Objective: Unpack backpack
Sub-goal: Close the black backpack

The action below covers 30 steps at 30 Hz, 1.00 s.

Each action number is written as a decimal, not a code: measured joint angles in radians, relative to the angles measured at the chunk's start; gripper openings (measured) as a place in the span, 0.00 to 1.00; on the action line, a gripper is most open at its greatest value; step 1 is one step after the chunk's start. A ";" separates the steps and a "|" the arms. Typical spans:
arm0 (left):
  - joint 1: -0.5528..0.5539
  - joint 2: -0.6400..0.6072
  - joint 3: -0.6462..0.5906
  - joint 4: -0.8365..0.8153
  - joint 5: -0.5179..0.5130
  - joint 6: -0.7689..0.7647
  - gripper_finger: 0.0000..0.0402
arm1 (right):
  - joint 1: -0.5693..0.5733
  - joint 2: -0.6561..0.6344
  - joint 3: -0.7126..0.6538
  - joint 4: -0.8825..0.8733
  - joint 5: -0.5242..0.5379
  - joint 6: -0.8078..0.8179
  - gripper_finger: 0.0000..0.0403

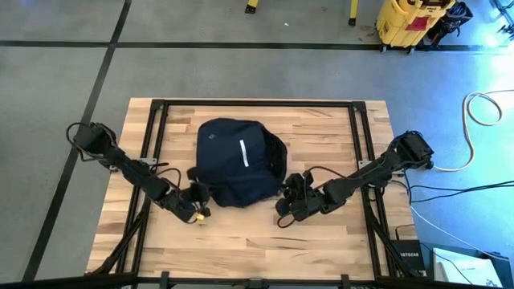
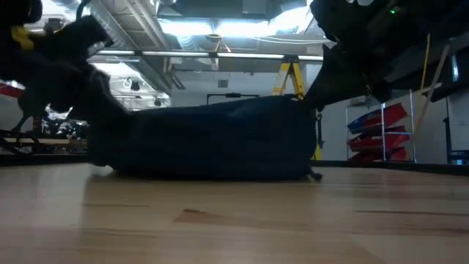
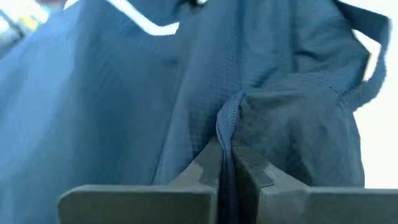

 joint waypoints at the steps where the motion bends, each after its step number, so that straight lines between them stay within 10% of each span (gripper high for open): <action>1: 0.000 0.000 -0.007 0.008 0.001 -0.033 0.02 | -0.003 0.000 0.000 0.000 -0.001 0.000 0.00; 14: -0.058 -0.001 0.004 0.300 0.160 -0.051 0.35 | -0.005 0.000 0.000 0.042 -0.016 -0.127 0.25; 22: -0.116 -0.002 0.107 0.458 0.169 0.198 0.59 | -0.007 0.000 0.000 0.037 -0.051 -0.212 0.46; 30: 0.064 0.088 0.222 0.454 0.146 0.317 0.65 | 0.041 -0.027 0.000 0.019 -0.106 -0.263 0.48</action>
